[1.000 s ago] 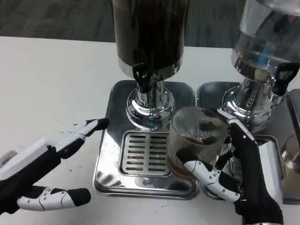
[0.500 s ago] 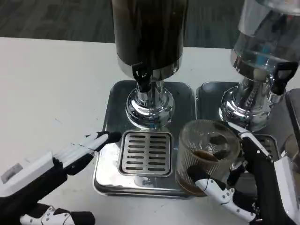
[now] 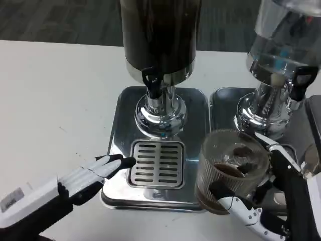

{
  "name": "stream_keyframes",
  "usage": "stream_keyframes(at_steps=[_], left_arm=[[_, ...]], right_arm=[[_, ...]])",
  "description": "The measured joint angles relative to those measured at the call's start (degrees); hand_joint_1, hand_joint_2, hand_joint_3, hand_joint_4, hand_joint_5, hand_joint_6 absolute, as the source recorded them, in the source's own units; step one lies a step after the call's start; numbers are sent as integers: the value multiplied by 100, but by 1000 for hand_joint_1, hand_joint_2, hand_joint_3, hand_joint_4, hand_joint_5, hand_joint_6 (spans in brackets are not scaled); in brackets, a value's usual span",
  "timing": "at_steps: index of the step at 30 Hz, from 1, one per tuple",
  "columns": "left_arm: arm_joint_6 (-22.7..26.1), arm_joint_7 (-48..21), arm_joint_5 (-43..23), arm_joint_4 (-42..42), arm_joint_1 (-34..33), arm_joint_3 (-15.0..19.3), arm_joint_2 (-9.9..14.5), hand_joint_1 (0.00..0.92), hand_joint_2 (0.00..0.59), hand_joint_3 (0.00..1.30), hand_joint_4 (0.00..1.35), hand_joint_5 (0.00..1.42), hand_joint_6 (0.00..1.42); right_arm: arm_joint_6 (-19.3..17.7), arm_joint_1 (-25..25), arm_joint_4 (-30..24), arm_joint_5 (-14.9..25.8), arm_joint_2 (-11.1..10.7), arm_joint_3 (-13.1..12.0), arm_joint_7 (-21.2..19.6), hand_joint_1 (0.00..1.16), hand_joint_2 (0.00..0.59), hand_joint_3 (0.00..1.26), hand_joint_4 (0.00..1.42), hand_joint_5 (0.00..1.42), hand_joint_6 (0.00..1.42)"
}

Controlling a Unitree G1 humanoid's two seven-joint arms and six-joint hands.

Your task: Grasp the cup under the faucet to collect the drink, then remove the cup.

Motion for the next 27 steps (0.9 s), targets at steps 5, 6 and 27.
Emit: stream_keyframes(at_steps=[5, 6, 27], left_arm=[[0, 2, -64, -22, 41, 9, 23, 0, 109, 26, 0, 0, 0], [1, 2, -107, -22, 46, 22, 46, 0, 108, 27, 0, 0, 0], [106, 6, -166, -22, 63, 44, 84, 0, 104, 49, 0, 0, 0]], right_arm=[[-54, 128, -39, 85, 13, -23, 82, 700, 223, 485, 602, 805, 1082], [-56, 167, -74, 84, 19, -27, 91, 701, 223, 485, 602, 806, 1082], [-121, 254, -205, 77, 55, -29, 189, 737, 210, 495, 602, 825, 1115]])
